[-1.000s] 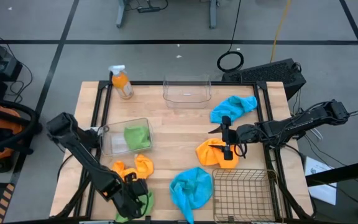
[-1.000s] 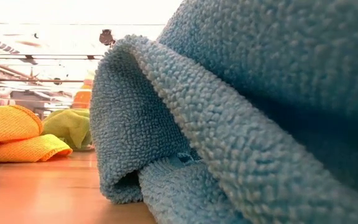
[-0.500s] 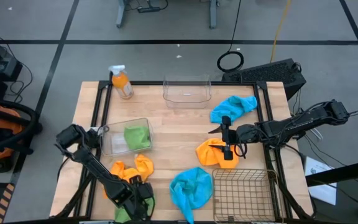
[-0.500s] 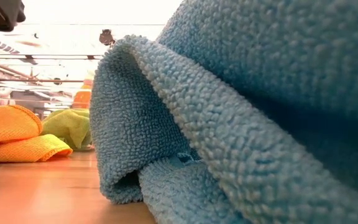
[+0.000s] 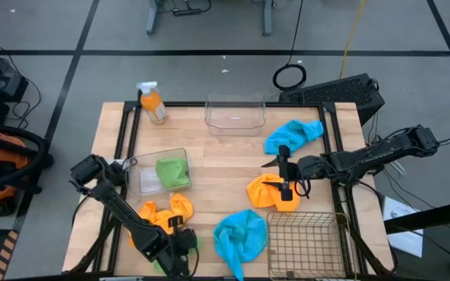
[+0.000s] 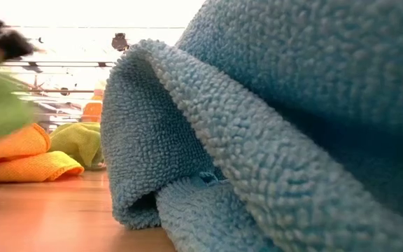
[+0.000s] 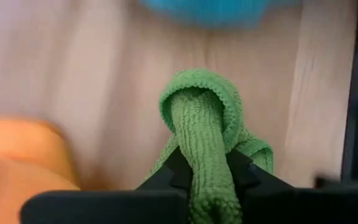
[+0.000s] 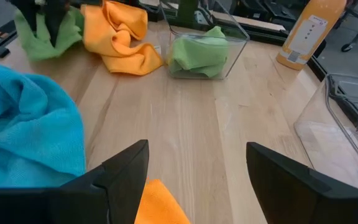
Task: Sort microfiber towel by color & place in baskets
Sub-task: Put the green microfiber towel into the bottom transparent bin
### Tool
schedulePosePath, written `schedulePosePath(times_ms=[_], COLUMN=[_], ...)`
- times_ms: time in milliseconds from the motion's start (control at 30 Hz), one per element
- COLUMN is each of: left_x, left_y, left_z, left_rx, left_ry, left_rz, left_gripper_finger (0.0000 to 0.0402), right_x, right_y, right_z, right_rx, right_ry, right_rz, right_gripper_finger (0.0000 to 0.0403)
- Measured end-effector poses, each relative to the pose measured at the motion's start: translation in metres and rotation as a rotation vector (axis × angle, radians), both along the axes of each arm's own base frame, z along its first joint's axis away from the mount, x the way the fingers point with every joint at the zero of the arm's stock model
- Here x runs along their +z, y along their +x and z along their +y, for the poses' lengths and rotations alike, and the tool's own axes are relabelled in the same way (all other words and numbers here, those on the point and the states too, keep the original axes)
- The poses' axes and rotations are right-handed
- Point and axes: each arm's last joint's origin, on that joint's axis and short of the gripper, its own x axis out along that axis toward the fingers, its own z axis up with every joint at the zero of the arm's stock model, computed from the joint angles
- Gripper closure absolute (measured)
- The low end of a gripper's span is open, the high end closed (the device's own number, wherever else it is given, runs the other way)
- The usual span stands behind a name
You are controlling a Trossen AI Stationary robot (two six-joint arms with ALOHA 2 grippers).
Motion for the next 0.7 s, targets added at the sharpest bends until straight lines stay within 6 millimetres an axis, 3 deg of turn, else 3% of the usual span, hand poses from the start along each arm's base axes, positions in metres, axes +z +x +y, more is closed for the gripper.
schedulePosePath(times_ms=[200,467,700], left_x=[0.05,0.118,0.133], left_y=[0.011,0.035,0.06], left_z=[0.017,0.074,0.124], left_rx=[-0.013,0.073,0.148], left_ry=[0.259,0.636,0.734], left_rz=[-0.235,-0.44,-0.423], left_gripper_finger=[0.0355,0.0364,0.0362], right_x=[0.007,0.019,0.019], right_y=[0.003,0.005,0.004], right_z=[0.002,0.011,0.014], right_rx=[0.048,0.14,0.15], right_ry=[0.042,0.064,0.056], right_rz=[-0.076,-0.195,-0.203], right_gripper_finger=[0.0145,0.0145,0.0145])
